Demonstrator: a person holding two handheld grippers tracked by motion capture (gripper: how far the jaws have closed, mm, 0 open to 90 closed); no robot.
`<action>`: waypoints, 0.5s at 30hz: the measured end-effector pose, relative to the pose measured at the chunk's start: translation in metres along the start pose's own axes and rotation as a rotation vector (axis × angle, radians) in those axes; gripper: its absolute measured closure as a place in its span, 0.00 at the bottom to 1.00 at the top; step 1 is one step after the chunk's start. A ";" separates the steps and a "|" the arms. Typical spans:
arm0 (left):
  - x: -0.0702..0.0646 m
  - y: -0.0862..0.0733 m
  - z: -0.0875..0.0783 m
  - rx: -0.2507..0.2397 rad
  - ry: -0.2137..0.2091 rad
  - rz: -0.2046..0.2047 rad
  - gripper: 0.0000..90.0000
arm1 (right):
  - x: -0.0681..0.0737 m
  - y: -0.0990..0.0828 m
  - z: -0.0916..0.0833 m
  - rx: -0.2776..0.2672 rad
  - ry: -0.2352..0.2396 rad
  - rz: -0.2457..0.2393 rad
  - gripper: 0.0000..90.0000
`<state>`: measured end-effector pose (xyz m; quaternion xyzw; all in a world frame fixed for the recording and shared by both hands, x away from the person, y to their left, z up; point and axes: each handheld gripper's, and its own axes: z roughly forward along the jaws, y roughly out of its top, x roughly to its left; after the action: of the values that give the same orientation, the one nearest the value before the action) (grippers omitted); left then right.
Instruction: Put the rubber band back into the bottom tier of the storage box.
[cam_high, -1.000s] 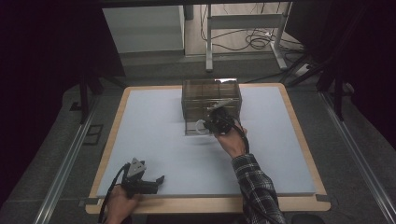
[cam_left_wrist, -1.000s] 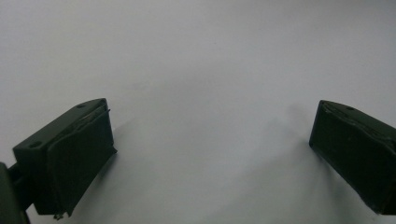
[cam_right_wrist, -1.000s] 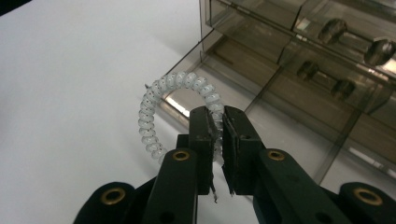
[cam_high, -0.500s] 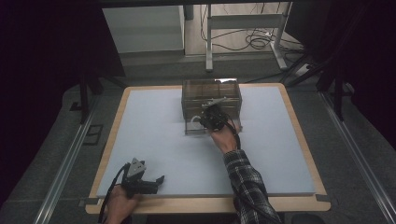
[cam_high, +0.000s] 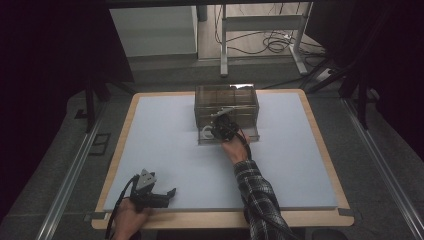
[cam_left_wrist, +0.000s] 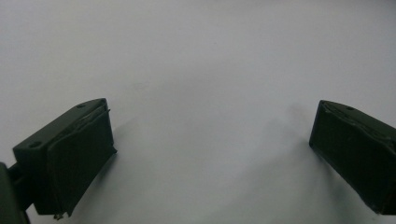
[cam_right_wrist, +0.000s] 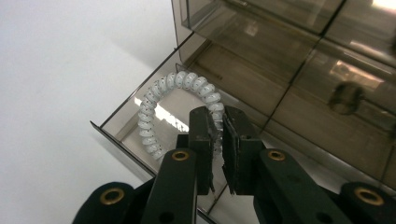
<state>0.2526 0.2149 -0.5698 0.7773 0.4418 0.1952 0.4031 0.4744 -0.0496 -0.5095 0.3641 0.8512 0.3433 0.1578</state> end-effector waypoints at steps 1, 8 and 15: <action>0.000 0.000 0.000 0.000 0.000 0.000 0.00 | 0.000 0.000 0.002 0.004 0.001 -0.001 0.90; 0.000 0.000 0.000 0.000 0.000 0.000 0.00 | 0.002 -0.003 0.007 0.015 0.012 0.002 0.85; 0.000 0.000 0.000 0.000 0.000 0.000 0.00 | 0.002 -0.001 0.002 0.010 0.004 0.001 0.78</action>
<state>0.2526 0.2149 -0.5698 0.7773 0.4418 0.1952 0.4032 0.4737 -0.0480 -0.5116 0.3644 0.8532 0.3398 0.1540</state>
